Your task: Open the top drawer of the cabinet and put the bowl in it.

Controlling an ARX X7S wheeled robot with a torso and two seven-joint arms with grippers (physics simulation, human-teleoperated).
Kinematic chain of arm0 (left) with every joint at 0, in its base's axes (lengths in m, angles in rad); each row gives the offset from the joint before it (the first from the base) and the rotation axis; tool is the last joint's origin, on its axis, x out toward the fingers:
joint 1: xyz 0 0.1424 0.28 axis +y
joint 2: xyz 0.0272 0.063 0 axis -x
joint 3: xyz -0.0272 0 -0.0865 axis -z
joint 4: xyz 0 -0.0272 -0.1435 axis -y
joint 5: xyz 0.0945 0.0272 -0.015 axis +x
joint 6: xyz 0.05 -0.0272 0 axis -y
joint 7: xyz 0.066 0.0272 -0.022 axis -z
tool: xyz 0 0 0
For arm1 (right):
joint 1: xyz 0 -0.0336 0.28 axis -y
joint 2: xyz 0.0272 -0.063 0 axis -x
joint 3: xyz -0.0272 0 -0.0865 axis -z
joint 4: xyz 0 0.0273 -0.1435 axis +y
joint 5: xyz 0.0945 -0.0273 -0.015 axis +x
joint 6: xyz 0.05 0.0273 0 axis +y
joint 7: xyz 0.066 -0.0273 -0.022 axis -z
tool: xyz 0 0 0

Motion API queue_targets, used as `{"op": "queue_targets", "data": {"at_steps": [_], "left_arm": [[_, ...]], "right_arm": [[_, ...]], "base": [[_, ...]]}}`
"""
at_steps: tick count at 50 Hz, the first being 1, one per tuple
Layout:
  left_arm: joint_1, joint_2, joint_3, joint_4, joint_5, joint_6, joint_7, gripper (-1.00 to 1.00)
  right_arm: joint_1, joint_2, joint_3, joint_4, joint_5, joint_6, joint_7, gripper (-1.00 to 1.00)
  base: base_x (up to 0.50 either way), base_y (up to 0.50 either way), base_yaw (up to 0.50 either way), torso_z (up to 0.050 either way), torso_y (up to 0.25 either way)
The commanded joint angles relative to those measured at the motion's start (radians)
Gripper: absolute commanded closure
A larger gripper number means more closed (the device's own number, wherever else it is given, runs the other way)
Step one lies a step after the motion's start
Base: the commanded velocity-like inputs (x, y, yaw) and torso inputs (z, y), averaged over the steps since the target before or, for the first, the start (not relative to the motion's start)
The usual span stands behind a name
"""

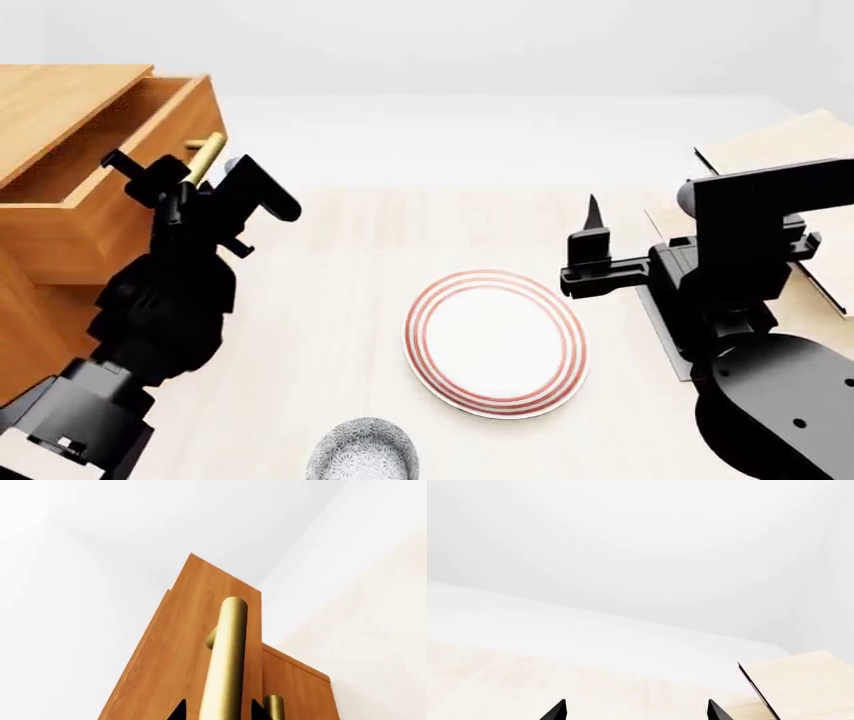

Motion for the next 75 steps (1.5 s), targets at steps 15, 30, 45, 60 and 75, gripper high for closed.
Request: {"op": "queue_targets", "data": {"at_steps": [15,30,45,60,75], "left_arm": [[0.04,0.016,0.044,0.168,-0.123,-0.017,0.05,1.0],[0.051,0.008,0.054,0.236,-0.123,-0.044,0.06,1.0],[0.026,-0.031,0.022,0.387,-0.137,-0.122,0.077,-1.0],[-0.121,-0.025,-0.215,0.76,-0.279,-0.393,0.164,-1.0],[-0.331,0.118,-0.556,0.46,-0.408,-0.625,0.165,-1.0]], "right_arm": [[-0.012,0.005,-0.001,0.008,0.003,-0.021,0.001,-1.0],[-0.006,0.008,0.003,0.003,0.016,-0.015,0.007,-1.0],[-0.007,0.011,0.006,0.0,0.024,-0.016,0.015,-1.0],[-0.013,0.016,0.01,-0.005,0.031,-0.026,0.016,-1.0],[-0.013,0.018,0.024,-0.022,0.053,-0.016,0.031,-1.0]], "base": [[0.0,0.0,0.0,0.0,0.0],[0.0,0.0,0.0,0.0,0.005],[0.0,0.0,0.0,0.0,0.005],[0.0,0.0,0.0,0.0,0.0],[0.0,0.0,0.0,0.0,0.0]]}}
